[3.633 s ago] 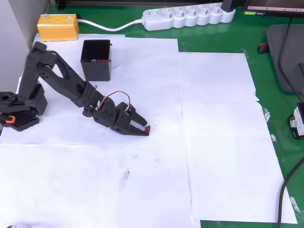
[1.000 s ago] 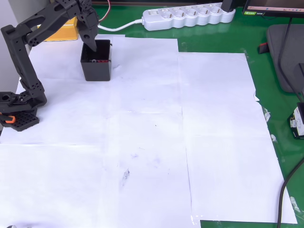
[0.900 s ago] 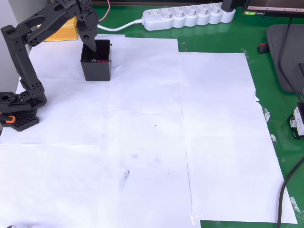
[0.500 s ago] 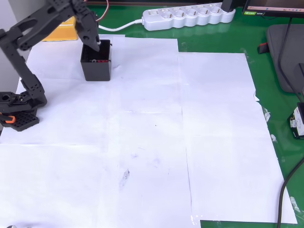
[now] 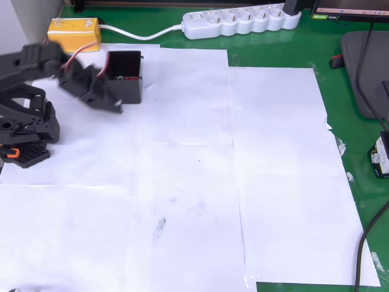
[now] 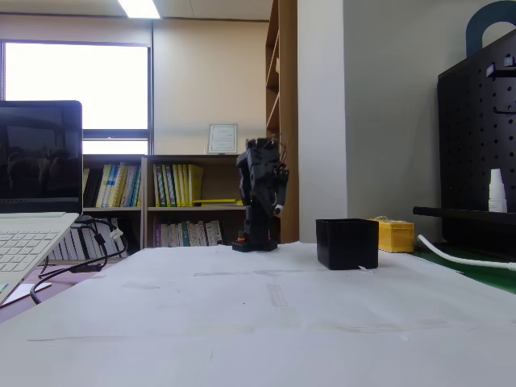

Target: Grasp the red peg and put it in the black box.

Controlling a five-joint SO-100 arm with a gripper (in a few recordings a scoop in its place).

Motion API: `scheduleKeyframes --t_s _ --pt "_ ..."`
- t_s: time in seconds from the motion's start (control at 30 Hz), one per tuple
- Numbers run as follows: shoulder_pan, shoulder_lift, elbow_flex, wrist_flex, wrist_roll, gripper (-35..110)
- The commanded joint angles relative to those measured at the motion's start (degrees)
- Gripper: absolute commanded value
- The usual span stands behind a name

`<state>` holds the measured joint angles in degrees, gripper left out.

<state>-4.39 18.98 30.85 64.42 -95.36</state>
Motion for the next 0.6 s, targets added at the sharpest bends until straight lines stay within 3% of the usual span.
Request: scheduleKeyframes --t_s 0.0,0.57 --pt "-0.1 -11.7 -6.6 1.8 0.7 0" --pt "6.9 -26.4 -34.3 -2.9 1.8 0"
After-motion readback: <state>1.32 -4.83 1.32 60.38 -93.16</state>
